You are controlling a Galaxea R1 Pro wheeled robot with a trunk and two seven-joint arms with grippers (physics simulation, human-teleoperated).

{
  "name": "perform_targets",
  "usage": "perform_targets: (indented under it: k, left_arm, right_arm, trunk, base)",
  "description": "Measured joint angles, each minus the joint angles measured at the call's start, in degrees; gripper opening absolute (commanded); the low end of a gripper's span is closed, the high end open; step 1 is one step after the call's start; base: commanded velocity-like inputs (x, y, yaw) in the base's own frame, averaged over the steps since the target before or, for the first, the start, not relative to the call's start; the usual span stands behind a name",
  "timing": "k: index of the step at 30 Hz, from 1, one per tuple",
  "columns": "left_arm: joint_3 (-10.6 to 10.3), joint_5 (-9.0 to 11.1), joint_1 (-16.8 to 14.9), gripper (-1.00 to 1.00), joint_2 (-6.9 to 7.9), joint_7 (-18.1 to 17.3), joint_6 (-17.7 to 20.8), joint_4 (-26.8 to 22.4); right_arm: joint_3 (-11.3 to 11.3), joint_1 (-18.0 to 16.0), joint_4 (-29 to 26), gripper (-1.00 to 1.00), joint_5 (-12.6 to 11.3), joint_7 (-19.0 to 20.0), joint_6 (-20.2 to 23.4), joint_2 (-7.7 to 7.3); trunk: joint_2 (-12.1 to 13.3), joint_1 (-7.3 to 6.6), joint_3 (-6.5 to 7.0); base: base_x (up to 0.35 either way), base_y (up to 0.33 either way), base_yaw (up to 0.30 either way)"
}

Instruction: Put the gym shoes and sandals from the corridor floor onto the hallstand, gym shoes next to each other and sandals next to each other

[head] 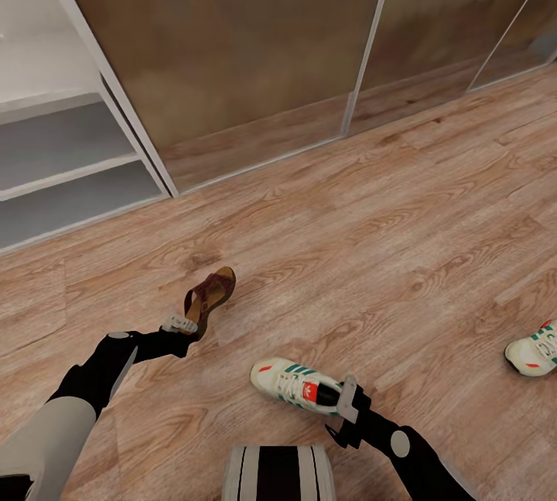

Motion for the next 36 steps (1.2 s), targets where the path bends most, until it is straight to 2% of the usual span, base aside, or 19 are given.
perform_targets:
  k: [14,15,31,36]
  left_arm:
    - [0.02,0.08,-0.01,-1.0,0.0,0.0,0.0,-0.01]
    - [0.02,0.09,-0.01,-1.0,0.0,0.01,0.0,-0.01]
    - [0.02,0.1,0.0,-1.0,-0.15,0.0,0.01,-0.06]
    - [0.01,0.12,0.25,-1.0,-0.06,0.01,0.02,-1.54]
  right_arm:
    - [-0.11,0.0,-0.11,1.0,-0.03,-0.02,-0.03,0.02]
    - [-0.11,0.0,-0.1,-1.0,-0.03,-0.02,-0.03,0.03]
    - [-0.22,-0.02,-0.05,-1.0,-0.11,-0.73,0.01,0.02]
    - [-0.21,-0.02,-0.05,-1.0,-0.03,-0.74,-0.04,0.03]
  trunk:
    - [0.0,0.0,-0.01]
    - [0.0,0.0,-0.01]
    - [0.0,-0.01,0.0]
    - [0.0,-0.01,0.0]
  base:
    - [0.0,0.0,0.0]
    - [0.0,0.0,0.0]
    - [0.0,0.0,0.0]
    - [0.0,0.0,0.0]
